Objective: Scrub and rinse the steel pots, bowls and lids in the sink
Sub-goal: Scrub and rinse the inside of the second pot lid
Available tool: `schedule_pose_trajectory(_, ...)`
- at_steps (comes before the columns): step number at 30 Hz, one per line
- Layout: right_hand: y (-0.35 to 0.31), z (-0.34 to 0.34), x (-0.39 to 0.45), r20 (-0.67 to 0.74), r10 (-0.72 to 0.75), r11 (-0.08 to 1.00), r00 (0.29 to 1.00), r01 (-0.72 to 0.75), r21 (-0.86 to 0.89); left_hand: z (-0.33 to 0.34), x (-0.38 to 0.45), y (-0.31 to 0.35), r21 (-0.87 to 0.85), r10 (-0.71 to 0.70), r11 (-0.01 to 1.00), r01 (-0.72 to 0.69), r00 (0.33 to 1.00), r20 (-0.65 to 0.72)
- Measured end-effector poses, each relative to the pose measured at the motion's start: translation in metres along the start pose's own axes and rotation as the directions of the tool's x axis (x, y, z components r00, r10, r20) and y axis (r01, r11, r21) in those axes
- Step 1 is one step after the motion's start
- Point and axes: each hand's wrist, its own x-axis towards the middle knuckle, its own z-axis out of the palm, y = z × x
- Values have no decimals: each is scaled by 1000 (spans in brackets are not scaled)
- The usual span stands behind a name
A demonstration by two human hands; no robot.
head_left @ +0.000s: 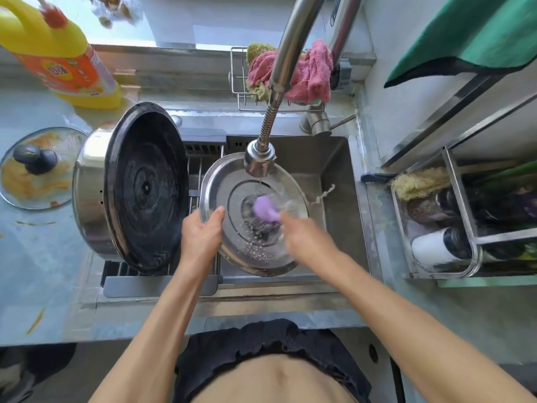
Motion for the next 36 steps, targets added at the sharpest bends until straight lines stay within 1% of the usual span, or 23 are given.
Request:
schedule_pose_trajectory(1, -6, 5, -8, 39, -63, 998, 997, 63, 18, 1, 1, 0, -14, -4, 1000, 4, 1000, -6)
schedule_pose_trajectory(2, -2, 2, -8, 5, -51, 999, 999, 51, 17, 1, 2, 1, -24, -12, 1000, 12, 1000, -10)
schedule_pose_trajectory(5, 29, -13, 4, -97, 230, 973, 968, -232, -10, 5, -2, 0, -3, -1, 1000, 1, 1000, -18)
schedule_pose_trajectory(6, 25, -11, 0, -77, 213, 976, 974, -216, -22, 6, -4, -1, -7, -5, 1000, 5, 1000, -31)
schedule_pose_trajectory(8, -1, 5, -21, 45, 28, 999, 999, -29, 30, 8, -4, -4, -40, -33, 999, 31, 997, -70)
schedule_pose_trajectory(9, -5, 7, -28, 77, -3, 999, 997, -1, 51, 8, -3, -7, -56, -56, 997, 51, 995, -88)
schedule_pose_trajectory(10, 4, 5, -25, 57, 38, 998, 998, -40, 49, 9, -3, -8, -67, -75, 995, 69, 993, -90)
schedule_pose_trajectory(12, 26, -4, -12, -11, 216, 976, 976, -216, -10, 11, -5, -9, -56, -80, 996, 75, 992, -93)
schedule_pose_trajectory(13, 27, -4, -11, -16, 227, 973, 974, -227, -39, 12, -8, -10, -46, -66, 997, 61, 993, -99)
schedule_pose_trajectory(14, 19, -1, -16, 19, 170, 985, 985, -169, -46, 13, -9, -11, -35, -44, 999, 40, 994, -105)
schedule_pose_trajectory(16, -1, 12, -32, 127, 38, 998, 991, -45, 49, 15, -12, -11, -19, -19, 1000, 17, 992, -126)
schedule_pose_trajectory(17, 4, 11, -30, 121, 55, 996, 991, -62, 56, 16, -12, -10, -25, -13, 1000, 10, 990, -140)
schedule_pose_trajectory(19, 24, 1, -16, 21, 224, 975, 974, -223, -12, 16, -14, -9, -31, 6, 999, -11, 988, -155)
schedule_pose_trajectory(20, 28, -1, -13, 12, 272, 962, 962, -271, -44, 16, -14, -9, -20, 26, 999, -30, 988, -154)
schedule_pose_trajectory(22, 12, 6, -22, 110, 162, 987, 981, -163, 0, 16, -13, -7, 13, 66, 998, -65, 985, -159)
schedule_pose_trajectory(23, -1, 10, -32, 165, 70, 992, 984, -85, 90, 16, -11, -6, 23, 71, 997, -68, 983, -172)
schedule_pose_trajectory(24, -4, 12, -35, 178, 38, 986, 983, -66, 155, 16, -10, -4, 19, 67, 998, -65, 981, -182)
schedule_pose_trajectory(27, 16, 4, -18, 68, 193, 978, 979, -198, 71, 17, -11, -1, -16, 54, 998, -57, 986, -158)
schedule_pose_trajectory(28, 14, 7, -19, 66, 214, 973, 975, -219, 73, 19, -13, -1, -3, 62, 998, -63, 987, -149)
schedule_pose_trajectory(30, -11, 14, -32, 108, 87, 974, 990, -107, 199, 21, -17, -2, 25, 67, 998, -64, 989, -133)
schedule_pose_trajectory(32, -27, 12, -35, 71, -7, 946, 997, -16, 323, 21, -19, -4, 37, 49, 998, -45, 992, -114)
schedule_pose_trajectory(34, -10, 2, -11, -47, 7, 965, 999, 5, 264, 22, -24, -3, 36, 53, 998, -52, 998, -40)
schedule_pose_trajectory(36, 13, -9, 9, -131, 78, 983, 988, -55, 173, 19, -24, -4, 28, 57, 998, -57, 998, 15)
